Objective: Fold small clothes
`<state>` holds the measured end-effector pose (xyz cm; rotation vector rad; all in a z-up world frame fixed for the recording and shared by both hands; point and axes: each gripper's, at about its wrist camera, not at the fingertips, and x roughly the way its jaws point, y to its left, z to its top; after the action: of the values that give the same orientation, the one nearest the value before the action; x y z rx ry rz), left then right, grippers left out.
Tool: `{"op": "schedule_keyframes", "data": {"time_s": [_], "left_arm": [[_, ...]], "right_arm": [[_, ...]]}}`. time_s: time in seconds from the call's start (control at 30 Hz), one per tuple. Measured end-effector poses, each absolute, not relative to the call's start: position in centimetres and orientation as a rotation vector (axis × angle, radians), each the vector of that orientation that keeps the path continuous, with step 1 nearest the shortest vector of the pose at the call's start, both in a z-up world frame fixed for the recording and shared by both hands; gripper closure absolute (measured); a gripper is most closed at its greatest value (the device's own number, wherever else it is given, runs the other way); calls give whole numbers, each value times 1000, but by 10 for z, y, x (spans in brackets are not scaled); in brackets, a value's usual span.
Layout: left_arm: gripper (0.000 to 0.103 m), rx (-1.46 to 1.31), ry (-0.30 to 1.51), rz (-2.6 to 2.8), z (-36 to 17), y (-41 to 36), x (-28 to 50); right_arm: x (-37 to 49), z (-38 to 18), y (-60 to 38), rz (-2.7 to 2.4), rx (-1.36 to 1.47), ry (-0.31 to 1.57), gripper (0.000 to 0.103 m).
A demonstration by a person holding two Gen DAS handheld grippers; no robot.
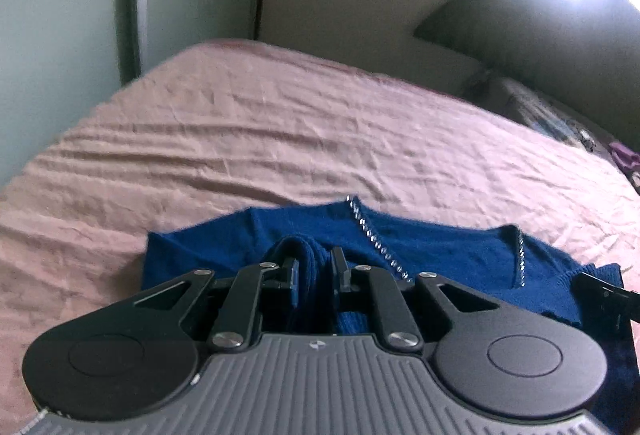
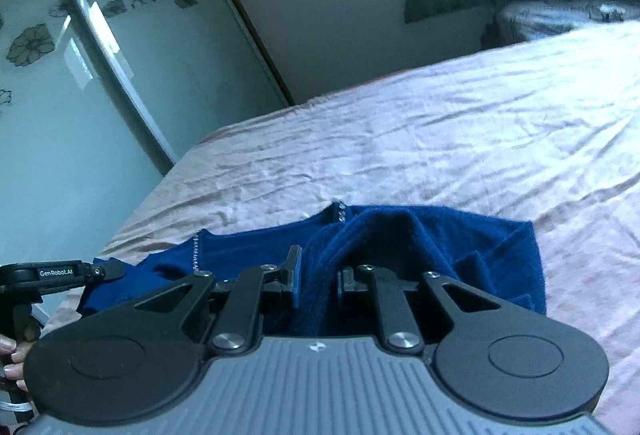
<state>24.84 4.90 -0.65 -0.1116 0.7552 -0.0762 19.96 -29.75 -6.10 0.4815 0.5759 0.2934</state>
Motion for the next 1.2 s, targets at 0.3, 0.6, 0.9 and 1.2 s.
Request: {"op": "schedule_keyframes", "data": {"time_s": [0.3,0.6,0.9,1.2], "left_arm": [[60,-354,849,-121,-12,78,274],[45,-397,772,-41,3,92,278],[40,-189,728,-119,3,81,236],[40,95,697,-404,1,31,202]], "right_arm": [[230,-78,-317,344,673,686,67],[250,-74,-335,327,849,624,23],[232,-69,-324,420,728,658,18],[221,-58,-297,375,575,662,17]]}}
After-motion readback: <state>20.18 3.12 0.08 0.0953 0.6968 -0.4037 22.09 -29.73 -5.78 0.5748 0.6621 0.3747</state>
